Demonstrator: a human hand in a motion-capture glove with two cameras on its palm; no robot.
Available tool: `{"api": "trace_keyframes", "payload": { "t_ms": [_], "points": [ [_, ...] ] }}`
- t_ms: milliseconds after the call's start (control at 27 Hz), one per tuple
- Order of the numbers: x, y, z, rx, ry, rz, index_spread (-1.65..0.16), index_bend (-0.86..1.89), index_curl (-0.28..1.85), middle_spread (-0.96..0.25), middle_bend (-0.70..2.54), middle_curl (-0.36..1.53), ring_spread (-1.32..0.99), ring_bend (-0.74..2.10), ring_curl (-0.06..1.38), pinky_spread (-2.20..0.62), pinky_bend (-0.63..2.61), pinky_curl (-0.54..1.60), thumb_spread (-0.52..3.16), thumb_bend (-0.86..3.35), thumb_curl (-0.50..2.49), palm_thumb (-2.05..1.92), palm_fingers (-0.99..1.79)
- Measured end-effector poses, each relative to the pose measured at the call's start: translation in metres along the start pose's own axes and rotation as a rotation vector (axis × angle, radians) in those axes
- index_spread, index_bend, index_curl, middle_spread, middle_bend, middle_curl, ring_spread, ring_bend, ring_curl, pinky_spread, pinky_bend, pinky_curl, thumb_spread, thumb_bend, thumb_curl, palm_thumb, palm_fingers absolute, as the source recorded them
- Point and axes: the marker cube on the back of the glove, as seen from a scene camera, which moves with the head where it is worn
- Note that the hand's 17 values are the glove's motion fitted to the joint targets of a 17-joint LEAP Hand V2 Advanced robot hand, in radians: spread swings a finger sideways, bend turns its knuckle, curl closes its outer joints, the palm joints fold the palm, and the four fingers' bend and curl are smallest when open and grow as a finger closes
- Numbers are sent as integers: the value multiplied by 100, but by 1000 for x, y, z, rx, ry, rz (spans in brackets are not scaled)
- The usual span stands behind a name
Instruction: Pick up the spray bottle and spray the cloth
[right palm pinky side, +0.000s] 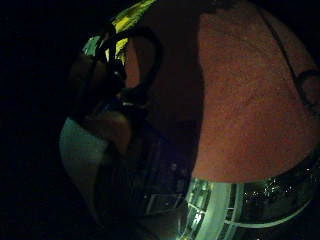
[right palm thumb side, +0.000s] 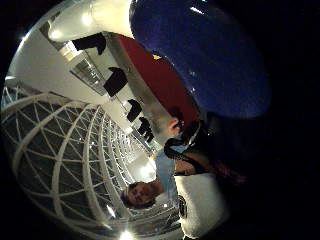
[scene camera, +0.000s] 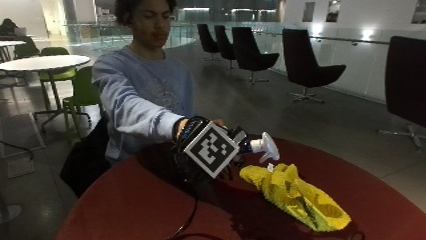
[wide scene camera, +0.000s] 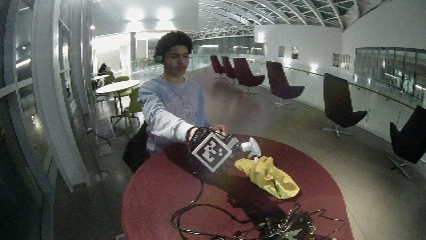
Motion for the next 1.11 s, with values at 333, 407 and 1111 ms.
{"api": "trace_keyframes", "payload": {
  "t_ms": [333,407,1111],
  "points": [
    [-39,-2,20,89,-124,-253,-21,8,18,-1,29,44,6,55,39,27,38,37,82,-2,75,82,93],
    [-50,1,29,75,-143,-322,-21,8,17,-1,29,45,6,55,39,27,38,37,82,-2,75,82,92],
    [-191,-21,164,259,-282,-988,-26,11,21,-5,28,45,4,51,38,28,29,35,81,-2,76,88,85]
  ]
}}
